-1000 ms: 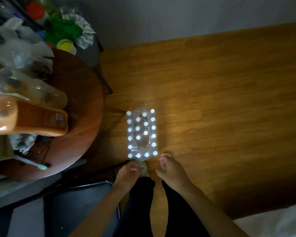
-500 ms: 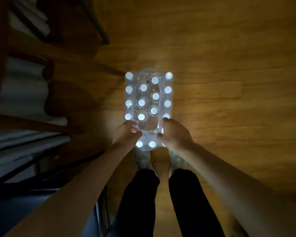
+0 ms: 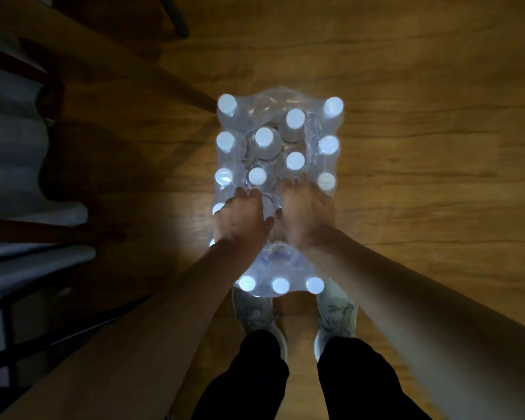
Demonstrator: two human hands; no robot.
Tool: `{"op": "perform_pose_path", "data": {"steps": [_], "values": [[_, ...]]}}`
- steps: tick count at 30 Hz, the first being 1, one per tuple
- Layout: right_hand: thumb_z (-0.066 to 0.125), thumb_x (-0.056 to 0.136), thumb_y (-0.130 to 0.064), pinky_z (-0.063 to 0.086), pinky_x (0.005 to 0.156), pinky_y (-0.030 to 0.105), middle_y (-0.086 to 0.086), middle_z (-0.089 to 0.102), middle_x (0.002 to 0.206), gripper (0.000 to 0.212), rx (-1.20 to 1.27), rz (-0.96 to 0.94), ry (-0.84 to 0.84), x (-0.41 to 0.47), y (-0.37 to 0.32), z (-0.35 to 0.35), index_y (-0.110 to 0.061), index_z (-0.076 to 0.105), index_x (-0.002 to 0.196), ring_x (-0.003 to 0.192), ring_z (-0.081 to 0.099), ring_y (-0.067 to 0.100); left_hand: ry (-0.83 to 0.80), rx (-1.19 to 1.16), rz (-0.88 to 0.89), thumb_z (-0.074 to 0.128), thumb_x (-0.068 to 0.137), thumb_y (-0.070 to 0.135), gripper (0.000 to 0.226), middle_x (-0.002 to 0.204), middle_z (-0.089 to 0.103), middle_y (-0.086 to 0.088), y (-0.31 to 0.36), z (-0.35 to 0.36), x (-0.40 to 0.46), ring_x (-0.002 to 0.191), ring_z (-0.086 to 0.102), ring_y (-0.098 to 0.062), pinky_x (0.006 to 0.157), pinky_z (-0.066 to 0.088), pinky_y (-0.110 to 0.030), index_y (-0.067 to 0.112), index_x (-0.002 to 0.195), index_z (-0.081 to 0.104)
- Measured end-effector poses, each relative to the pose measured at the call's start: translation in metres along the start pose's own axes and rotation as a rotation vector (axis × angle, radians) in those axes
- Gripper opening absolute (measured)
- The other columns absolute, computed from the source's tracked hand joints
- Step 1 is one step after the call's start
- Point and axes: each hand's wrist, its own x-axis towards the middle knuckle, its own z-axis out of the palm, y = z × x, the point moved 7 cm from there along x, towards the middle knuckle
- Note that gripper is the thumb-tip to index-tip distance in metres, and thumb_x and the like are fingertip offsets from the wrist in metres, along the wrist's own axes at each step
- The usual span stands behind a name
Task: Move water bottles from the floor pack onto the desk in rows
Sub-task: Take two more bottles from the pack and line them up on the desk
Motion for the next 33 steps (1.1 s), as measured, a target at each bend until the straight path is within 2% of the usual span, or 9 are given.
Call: {"op": "perform_pose_path", "data": {"steps": [2, 4, 5, 10, 13, 16, 22, 29, 33], "values": [[0.058, 0.091, -0.014, 0.052, 0.081, 0.035, 0.011, 0.062, 0.114, 0.031, -0.032, -0.004, 0.03, 0.006, 0.0, 0.005, -0.015, 0.055, 0.122, 0.103, 0.062, 0.028, 0.02, 0.141, 0.02, 0.061, 0.092, 0.041, 0.04, 0.117, 0.06, -0.011, 0.007, 0.007, 0.003, 0.104, 0.067, -0.03, 0.077, 0.052, -0.037, 0.014, 0.121, 0.051], [0.053, 0.092, -0.013, 0.051, 0.082, 0.036, 0.012, 0.063, 0.114, 0.034, -0.017, -0.031, 0.048, 0.009, -0.001, 0.009, -0.016, 0.051, 0.126, 0.104, 0.062, 0.03, 0.011, 0.249, 0.029, 0.06, 0.094, 0.033, 0.033, 0.116, 0.064, -0.011, 0.01, 0.012, 0.006, 0.103, 0.068, -0.029, 0.07, 0.043, -0.032, 0.014, 0.119, 0.05], [0.05, 0.093, -0.013, 0.05, 0.082, 0.036, 0.012, 0.063, 0.115, 0.034, -0.003, -0.041, 0.054, 0.01, 0.0, 0.009, -0.016, 0.049, 0.127, 0.104, 0.062, 0.03, -0.007, 0.271, 0.024, 0.059, 0.094, 0.032, 0.031, 0.114, 0.066, -0.01, 0.01, 0.014, 0.008, 0.103, 0.069, -0.028, 0.069, 0.041, -0.031, 0.014, 0.118, 0.051], [0.055, 0.093, -0.019, 0.051, 0.081, 0.035, 0.014, 0.061, 0.116, 0.03, 0.04, -0.084, 0.044, 0.005, 0.004, 0.006, -0.012, 0.052, 0.123, 0.101, 0.064, 0.03, -0.061, 0.321, 0.027, 0.056, 0.095, 0.034, 0.034, 0.114, 0.07, -0.008, 0.005, 0.017, 0.007, 0.106, 0.069, -0.028, 0.083, 0.051, -0.032, 0.014, 0.122, 0.05], [0.065, 0.086, -0.021, 0.051, 0.077, 0.035, 0.016, 0.06, 0.114, 0.036, 0.159, -0.092, 0.02, -0.002, 0.005, -0.005, -0.008, 0.054, 0.119, 0.096, 0.066, 0.033, -0.06, 0.236, 0.044, 0.058, 0.093, 0.036, 0.04, 0.115, 0.069, -0.01, 0.003, 0.013, 0.003, 0.106, 0.068, -0.03, 0.083, 0.052, -0.034, 0.013, 0.124, 0.047], [0.068, 0.082, -0.02, 0.047, 0.072, 0.032, 0.016, 0.058, 0.113, 0.041, 0.277, -0.116, 0.024, -0.015, 0.006, -0.023, -0.006, 0.055, 0.118, 0.093, 0.065, 0.034, -0.024, 0.061, 0.043, 0.061, 0.09, 0.037, 0.037, 0.108, 0.071, -0.01, 0.001, -0.004, -0.006, 0.1, 0.068, -0.031, 0.078, 0.051, -0.035, 0.015, 0.117, 0.049], [0.07, 0.077, -0.018, 0.034, 0.067, 0.025, 0.014, 0.059, 0.106, 0.035, 0.398, -0.101, 0.093, -0.052, 0.002, -0.082, -0.004, 0.061, 0.108, 0.088, 0.063, 0.031, 0.081, -0.092, 0.012, 0.06, 0.084, 0.043, 0.027, 0.093, 0.07, 0.0, 0.003, -0.061, -0.058, 0.083, 0.065, -0.026, 0.064, 0.035, -0.027, 0.024, 0.101, 0.051], [0.077, 0.069, -0.019, 0.036, 0.059, 0.025, 0.007, 0.059, 0.094, 0.027, 0.456, -0.06, 0.172, -0.125, -0.013, -0.188, -0.009, 0.061, 0.089, 0.072, 0.06, 0.026, 0.168, -0.189, -0.076, 0.063, 0.081, 0.048, 0.029, 0.09, 0.07, 0.005, 0.015, -0.173, -0.145, 0.082, 0.066, -0.024, 0.062, 0.033, -0.025, 0.028, 0.1, 0.055], [0.078, 0.065, -0.017, 0.044, 0.059, 0.026, 0.002, 0.06, 0.088, 0.026, 0.484, -0.003, 0.232, -0.182, -0.024, -0.262, -0.013, 0.061, 0.085, 0.071, 0.063, 0.025, 0.199, -0.221, -0.07, 0.062, 0.078, 0.05, 0.031, 0.091, 0.072, 0.005, 0.025, -0.248, -0.202, 0.084, 0.068, -0.021, 0.061, 0.035, -0.025, 0.03, 0.101, 0.056]]}}
